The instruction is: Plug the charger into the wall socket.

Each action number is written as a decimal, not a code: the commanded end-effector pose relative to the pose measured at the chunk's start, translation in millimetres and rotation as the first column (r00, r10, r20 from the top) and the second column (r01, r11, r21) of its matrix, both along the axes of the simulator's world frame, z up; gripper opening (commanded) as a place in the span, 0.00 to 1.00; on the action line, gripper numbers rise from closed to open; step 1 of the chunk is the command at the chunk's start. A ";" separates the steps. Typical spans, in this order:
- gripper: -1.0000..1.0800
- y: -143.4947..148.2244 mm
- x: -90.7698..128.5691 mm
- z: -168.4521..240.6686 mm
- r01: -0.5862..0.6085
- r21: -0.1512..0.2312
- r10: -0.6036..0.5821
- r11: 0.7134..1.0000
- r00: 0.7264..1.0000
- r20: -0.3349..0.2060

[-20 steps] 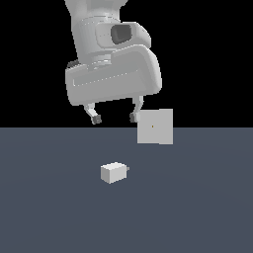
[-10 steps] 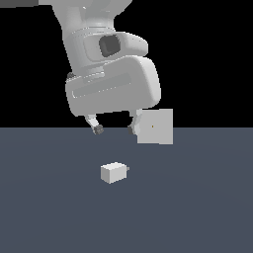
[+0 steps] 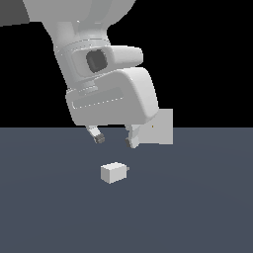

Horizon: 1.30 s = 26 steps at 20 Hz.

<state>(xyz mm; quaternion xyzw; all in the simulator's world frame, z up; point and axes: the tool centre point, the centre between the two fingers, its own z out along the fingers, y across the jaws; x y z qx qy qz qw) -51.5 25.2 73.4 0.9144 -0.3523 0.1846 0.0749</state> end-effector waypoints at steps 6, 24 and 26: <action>0.96 -0.1 -2.5 -9.3 0.053 -0.008 -0.053 0.999 0.998 0.018; 0.96 0.0 -4.1 -49.8 0.060 -0.007 -0.060 0.998 0.998 0.018; 0.96 0.0 -4.0 -55.8 0.060 -0.007 -0.060 0.998 0.998 0.018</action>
